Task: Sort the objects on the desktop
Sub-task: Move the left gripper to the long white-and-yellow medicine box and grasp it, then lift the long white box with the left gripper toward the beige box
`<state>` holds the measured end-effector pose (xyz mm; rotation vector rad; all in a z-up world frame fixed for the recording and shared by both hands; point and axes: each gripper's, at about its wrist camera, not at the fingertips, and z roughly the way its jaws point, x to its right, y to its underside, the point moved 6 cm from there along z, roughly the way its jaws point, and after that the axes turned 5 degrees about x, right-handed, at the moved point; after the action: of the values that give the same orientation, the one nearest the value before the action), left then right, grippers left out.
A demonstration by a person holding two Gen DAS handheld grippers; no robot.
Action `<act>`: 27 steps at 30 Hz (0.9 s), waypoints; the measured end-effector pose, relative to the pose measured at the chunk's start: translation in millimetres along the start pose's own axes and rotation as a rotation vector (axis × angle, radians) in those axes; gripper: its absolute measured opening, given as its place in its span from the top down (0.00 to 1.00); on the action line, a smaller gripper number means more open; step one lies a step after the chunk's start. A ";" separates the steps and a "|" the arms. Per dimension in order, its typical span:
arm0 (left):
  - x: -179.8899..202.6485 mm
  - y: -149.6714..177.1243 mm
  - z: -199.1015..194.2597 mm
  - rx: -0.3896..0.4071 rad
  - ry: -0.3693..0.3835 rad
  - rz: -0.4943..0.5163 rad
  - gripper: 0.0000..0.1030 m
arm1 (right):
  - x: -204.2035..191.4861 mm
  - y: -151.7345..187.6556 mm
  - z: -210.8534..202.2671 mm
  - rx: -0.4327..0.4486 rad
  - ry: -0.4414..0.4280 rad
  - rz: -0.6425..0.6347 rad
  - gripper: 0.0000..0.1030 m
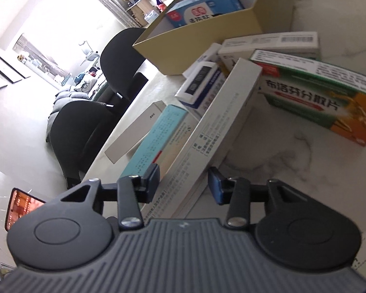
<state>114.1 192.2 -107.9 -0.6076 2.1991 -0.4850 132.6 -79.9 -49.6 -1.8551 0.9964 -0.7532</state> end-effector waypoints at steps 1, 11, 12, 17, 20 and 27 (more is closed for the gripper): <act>3.4 0.4 -1.6 0.000 -0.001 0.012 0.63 | -0.6 0.3 0.0 0.000 -0.001 0.000 0.18; 19.9 0.6 -9.2 -0.030 -0.031 0.019 0.69 | -10.5 4.9 2.7 0.001 -0.026 0.010 0.18; 19.7 0.8 -10.9 -0.033 -0.029 0.008 0.69 | -12.6 3.2 2.8 0.000 -0.030 0.010 0.18; 7.3 -7.2 -20.0 -0.050 0.001 -0.055 0.71 | -20.1 0.3 3.9 0.003 -0.046 0.001 0.18; 5.6 -8.4 -28.0 -0.045 0.035 -0.086 0.73 | -24.0 -1.2 4.5 0.007 -0.055 0.001 0.18; -4.3 -9.1 -37.7 -0.045 0.115 -0.165 0.77 | -40.4 -13.1 7.1 0.024 -0.102 -0.035 0.18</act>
<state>89.7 192.6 -77.4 -0.8076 2.2838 -0.5690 122.7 -38.3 -45.1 -1.8753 0.8885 -0.6819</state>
